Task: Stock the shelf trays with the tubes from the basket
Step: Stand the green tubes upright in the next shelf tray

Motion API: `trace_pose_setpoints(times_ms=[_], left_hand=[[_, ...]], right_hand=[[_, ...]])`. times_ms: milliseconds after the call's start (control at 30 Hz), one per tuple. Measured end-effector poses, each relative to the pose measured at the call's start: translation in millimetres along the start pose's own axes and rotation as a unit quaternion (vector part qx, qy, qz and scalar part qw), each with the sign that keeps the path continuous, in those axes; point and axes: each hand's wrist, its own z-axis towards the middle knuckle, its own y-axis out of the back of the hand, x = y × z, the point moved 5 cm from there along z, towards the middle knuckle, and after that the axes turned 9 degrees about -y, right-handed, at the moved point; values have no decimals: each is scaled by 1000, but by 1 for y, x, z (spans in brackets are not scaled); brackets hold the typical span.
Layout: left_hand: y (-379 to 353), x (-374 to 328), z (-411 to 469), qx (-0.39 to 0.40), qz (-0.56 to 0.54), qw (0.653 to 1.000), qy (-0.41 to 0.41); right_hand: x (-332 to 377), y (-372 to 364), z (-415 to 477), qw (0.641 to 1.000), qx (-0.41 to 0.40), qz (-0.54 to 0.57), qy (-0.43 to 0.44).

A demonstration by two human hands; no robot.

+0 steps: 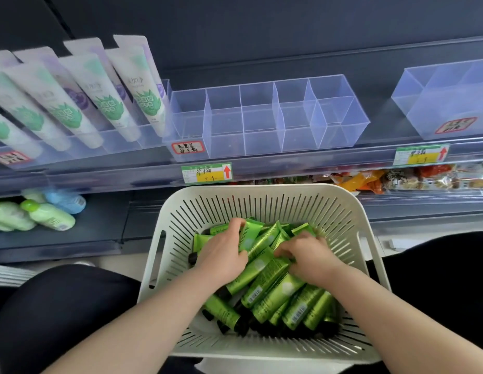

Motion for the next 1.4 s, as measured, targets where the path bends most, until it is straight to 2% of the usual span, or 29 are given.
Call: trace_pose_setpoints(times_ms=[100, 233, 367, 500, 733, 933, 1033, 1133, 1267, 1400], left_hand=[[11, 10, -18, -34, -55, 998, -9], [20, 15, -28, -74, -148, 986, 7], [32, 14, -38, -120, -162, 979, 5], [62, 1, -42, -169, -186, 967, -30], [152, -61, -24, -263, -226, 930, -123], [226, -123, 12, -386, -330, 846, -162], [250, -146, 36, -419, -350, 821, -167], [264, -160, 63, -438, -335, 819, -160], [264, -161, 100, -418, -298, 847, -139], [264, -161, 127, -411, -289, 854, -135]], right_hand=[[4, 7, -1, 999, -45, -4, 27], [11, 11, -4, 998, -52, 0, 40], [19, 26, -17, 993, -74, 64, 63], [21, 68, -38, 978, -174, 86, 72], [16, 171, -82, 915, -382, 111, 63], [-3, 269, -102, 837, -508, 201, 29], [-14, 306, -98, 805, -545, 232, 9], [-22, 330, -84, 784, -571, 244, -10], [-28, 343, -54, 795, -571, 203, -25], [-38, 335, -28, 793, -582, 178, -22]])
